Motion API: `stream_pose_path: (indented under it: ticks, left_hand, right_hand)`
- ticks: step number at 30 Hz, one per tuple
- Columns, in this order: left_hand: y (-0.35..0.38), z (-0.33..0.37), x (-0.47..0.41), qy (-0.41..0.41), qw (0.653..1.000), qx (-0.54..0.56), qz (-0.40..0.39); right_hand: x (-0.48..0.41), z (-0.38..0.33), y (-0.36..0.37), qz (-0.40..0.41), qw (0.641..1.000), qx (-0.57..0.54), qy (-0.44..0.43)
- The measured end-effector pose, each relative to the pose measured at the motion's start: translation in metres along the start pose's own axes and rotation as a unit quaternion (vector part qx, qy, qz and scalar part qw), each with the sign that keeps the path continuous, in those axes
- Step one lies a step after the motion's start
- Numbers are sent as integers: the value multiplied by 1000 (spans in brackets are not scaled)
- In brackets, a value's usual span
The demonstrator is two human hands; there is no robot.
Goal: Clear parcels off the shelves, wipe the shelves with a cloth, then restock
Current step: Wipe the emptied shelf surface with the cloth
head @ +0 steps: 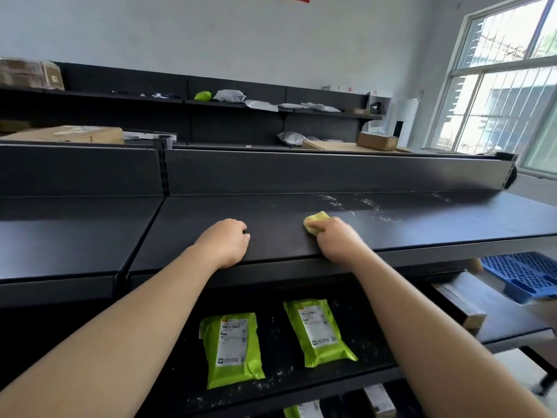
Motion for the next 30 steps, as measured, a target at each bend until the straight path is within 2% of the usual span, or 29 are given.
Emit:
stream_pose_path:
  ticks: [5,8,13,18,23,27,30]
  left_hand:
    - [-1,1,1,-2,1000,-8,-3]
    - [-3,1,-4,-10,1000,-24,-9]
    - [-2,-1,-11,-25,999,-36,-9]
    - [-1,1,-24,-40,998,-54,-1]
    - [3,10,-46,-48,997,-57,-3]
    - [6,15,-66,-64,997,-39,-12]
    - [8,18,-77,-70,997,-40,-12]
  right_hand:
    - [15,62,-35,16,993,6,115]
    - [9,43,-31,-8,998,-32,44]
    - [-15,-14,-4,-79,992,-30,-94]
    - [-55,-40,19,-123,981,-51,-142]
    - [-104,-35,37,-146,980,-42,-128]
    - [-124,26,18,-111,992,-9,-61]
    - [-130,56,10,-119,992,21,-16]
Point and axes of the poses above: each hand's wrist, its own x-axis away from the middle knuckle, its own y-axis out of the palm, z = x × y, the point moved 2 cm from there along -x, towards the middle knuckle, and after that the axes turned 12 degrees about -y, right-handed, at the moved point
